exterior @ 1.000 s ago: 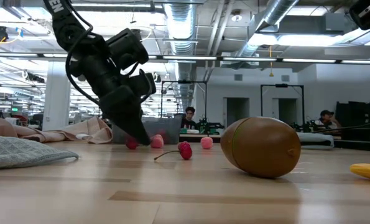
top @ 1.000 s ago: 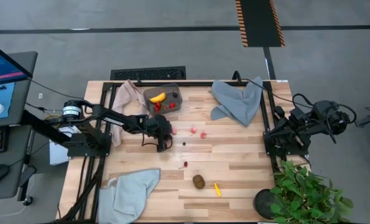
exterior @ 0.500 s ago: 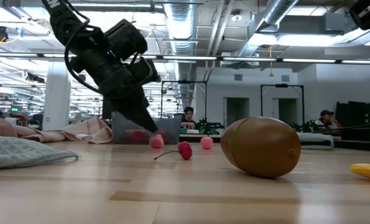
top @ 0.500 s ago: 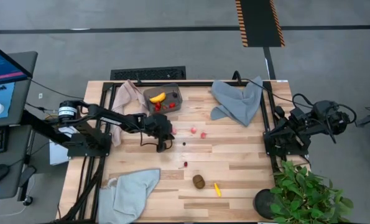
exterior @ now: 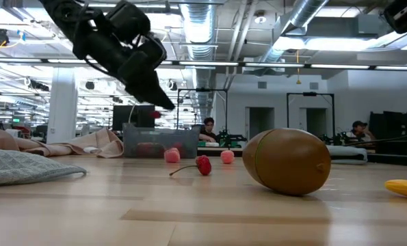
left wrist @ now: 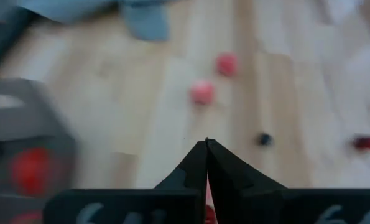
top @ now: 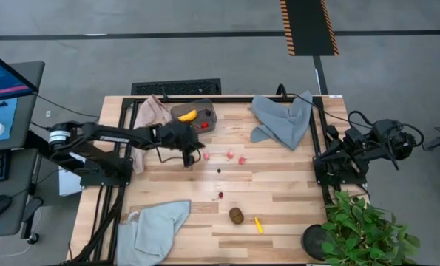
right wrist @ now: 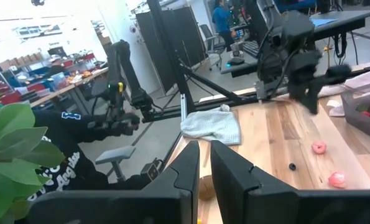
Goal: Pick and placing Produce into tupperware
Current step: Put the red cherry into the black bin
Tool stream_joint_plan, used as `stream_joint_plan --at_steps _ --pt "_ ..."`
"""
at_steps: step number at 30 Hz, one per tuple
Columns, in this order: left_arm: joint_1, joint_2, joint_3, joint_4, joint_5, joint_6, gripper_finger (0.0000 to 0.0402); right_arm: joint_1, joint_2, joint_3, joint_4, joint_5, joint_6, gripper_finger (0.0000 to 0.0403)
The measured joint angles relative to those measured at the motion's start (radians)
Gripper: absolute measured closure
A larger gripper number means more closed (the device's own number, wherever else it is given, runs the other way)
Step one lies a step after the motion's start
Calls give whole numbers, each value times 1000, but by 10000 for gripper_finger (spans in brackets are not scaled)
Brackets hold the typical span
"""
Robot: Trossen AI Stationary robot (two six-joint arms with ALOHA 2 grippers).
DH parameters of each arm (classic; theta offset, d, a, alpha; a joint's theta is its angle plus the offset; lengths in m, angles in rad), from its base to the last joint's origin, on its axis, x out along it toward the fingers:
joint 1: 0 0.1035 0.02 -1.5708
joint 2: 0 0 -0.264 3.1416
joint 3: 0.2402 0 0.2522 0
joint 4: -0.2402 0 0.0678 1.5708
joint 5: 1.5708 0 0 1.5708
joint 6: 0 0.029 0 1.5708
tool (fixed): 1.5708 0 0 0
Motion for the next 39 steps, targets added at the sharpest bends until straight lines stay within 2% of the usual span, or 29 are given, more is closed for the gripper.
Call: stream_joint_plan --at_steps 6,11,16,21,27,32,34,39 --pt "105 -78 0 10 -131 34 401 0 0 0 -4 0 0 339" --pt "211 -83 0 -3 -158 55 401 0 0 0 -6 0 0 339" --pt "295 -83 0 -3 -237 -80 401 0 0 0 -8 0 -1 339" --pt "336 -82 0 -13 -192 -114 383 0 0 0 -7 0 -1 339" --pt "333 -82 0 -13 -176 -129 350 0 0 0 -7 -1 -1 339" --pt "278 -82 0 -13 -9 -199 331 0 0 0 -7 -1 0 339" --pt "228 -82 0 -25 22 -246 329 0 0 0 -7 -1 0 339" --pt "47 -81 0 -66 -68 -287 328 0 0 0 -7 -1 0 339"
